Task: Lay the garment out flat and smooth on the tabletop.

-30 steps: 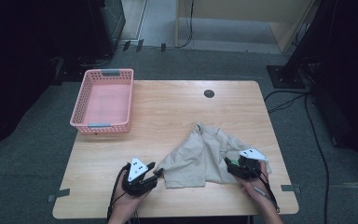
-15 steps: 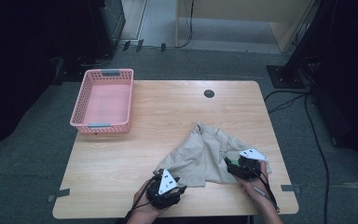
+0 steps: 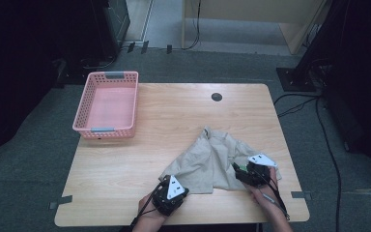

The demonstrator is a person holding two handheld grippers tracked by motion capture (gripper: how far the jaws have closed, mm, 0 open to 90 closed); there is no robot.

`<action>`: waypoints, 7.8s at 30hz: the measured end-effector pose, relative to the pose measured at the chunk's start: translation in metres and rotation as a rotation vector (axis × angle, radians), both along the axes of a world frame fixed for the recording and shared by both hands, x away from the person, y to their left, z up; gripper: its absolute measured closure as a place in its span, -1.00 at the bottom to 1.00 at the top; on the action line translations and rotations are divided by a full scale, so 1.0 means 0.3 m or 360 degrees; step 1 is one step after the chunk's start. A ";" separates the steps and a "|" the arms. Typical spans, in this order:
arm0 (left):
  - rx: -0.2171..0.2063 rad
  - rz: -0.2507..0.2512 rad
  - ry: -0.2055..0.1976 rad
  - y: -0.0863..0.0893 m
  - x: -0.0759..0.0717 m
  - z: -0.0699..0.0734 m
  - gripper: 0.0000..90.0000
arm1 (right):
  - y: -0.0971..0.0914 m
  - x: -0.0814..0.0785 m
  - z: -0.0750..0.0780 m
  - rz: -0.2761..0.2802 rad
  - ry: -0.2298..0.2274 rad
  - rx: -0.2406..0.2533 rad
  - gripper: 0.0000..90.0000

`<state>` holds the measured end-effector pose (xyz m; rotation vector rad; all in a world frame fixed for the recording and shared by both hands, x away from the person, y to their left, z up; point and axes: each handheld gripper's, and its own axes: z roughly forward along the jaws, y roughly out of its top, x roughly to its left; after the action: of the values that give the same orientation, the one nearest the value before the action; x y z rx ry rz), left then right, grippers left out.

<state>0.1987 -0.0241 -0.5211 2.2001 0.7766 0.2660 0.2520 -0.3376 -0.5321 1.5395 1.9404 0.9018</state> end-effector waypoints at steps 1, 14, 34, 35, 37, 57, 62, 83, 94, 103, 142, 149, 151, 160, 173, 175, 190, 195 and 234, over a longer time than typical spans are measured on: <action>-0.0005 -0.0001 -0.0006 0.001 -0.001 0.002 1.00 | 0.000 0.000 0.000 0.0000 0.0000 -0.0001 -0.23; -0.0127 0.0076 -0.0083 0.074 0.017 0.070 1.00 | 0.000 0.000 0.000 0.0002 0.0000 0.0001 -0.23; 0.0103 0.0039 -0.0079 -0.019 0.002 -0.003 0.14 | 0.000 0.000 0.000 -0.0001 -0.0002 0.0000 -0.23; 0.0080 0.0057 -0.0063 -0.015 0.008 -0.005 0.21 | 0.000 0.000 -0.001 0.0001 -0.0003 0.0000 -0.23; 0.0053 0.0080 -0.0058 -0.008 0.015 -0.007 0.35 | 0.000 0.000 -0.001 -0.0002 -0.0003 -0.0001 -0.23; -0.0201 0.0296 -0.0070 0.139 0.075 0.073 0.99 | 0.000 -0.001 -0.001 -0.0001 -0.0006 -0.0001 -0.23; -0.0266 0.0434 -0.0067 0.232 0.132 0.098 0.98 | 0.000 -0.001 -0.001 0.0000 -0.0007 -0.0004 -0.23; -0.0487 0.0939 -0.0035 0.495 0.227 0.097 0.51 | -0.028 0.010 0.060 0.0088 0.0128 0.0071 -0.24; -0.0360 0.0764 0.0041 0.358 0.289 0.054 0.31 | -0.002 0.020 0.242 0.0103 -0.0039 0.0344 -0.24; -0.0181 0.0668 0.0090 0.268 0.343 0.011 0.21 | 0.147 0.087 0.230 0.0249 0.0081 0.0207 0.16; -0.0155 0.0706 0.0015 0.255 0.323 -0.017 0.17 | -0.136 0.064 0.107 0.0028 0.0226 -0.0052 0.18; -0.0128 0.0747 0.0007 0.244 0.333 -0.015 0.22 | -0.130 0.125 0.057 -0.0039 0.0270 -0.0059 0.13; -0.0121 0.0756 0.0003 0.239 0.337 -0.015 0.22 | -0.132 0.145 0.056 -0.0051 0.0264 -0.0054 0.13; -0.0070 0.0788 -0.0023 0.206 0.373 -0.014 0.22 | -0.140 0.230 0.043 -0.0113 0.0185 -0.0032 0.18; 0.0002 0.0873 -0.0071 0.158 0.457 -0.016 0.22 | -0.141 0.395 0.036 -0.0231 0.0147 -0.0020 0.15; 0.0013 0.0872 -0.0083 0.152 0.468 -0.017 0.21 | -0.134 0.409 0.035 -0.0249 0.0128 -0.0056 0.11; 0.0013 0.0915 -0.0099 0.151 0.497 -0.020 0.19 | -0.154 0.489 0.020 -0.0343 0.0102 -0.0001 -0.18; -0.0007 0.0854 -0.0089 0.160 0.519 -0.020 0.18 | -0.161 0.484 0.017 -0.0328 0.0080 -0.0008 -0.17; -0.0002 0.0869 -0.0082 0.160 0.505 -0.020 -0.03 | 0.047 0.300 0.262 0.0191 0.0110 0.0376 0.02</action>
<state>0.3501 0.0237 -0.5272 1.9321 1.3376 0.5864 0.3420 -0.3236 -0.4535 1.6161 2.0539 1.1793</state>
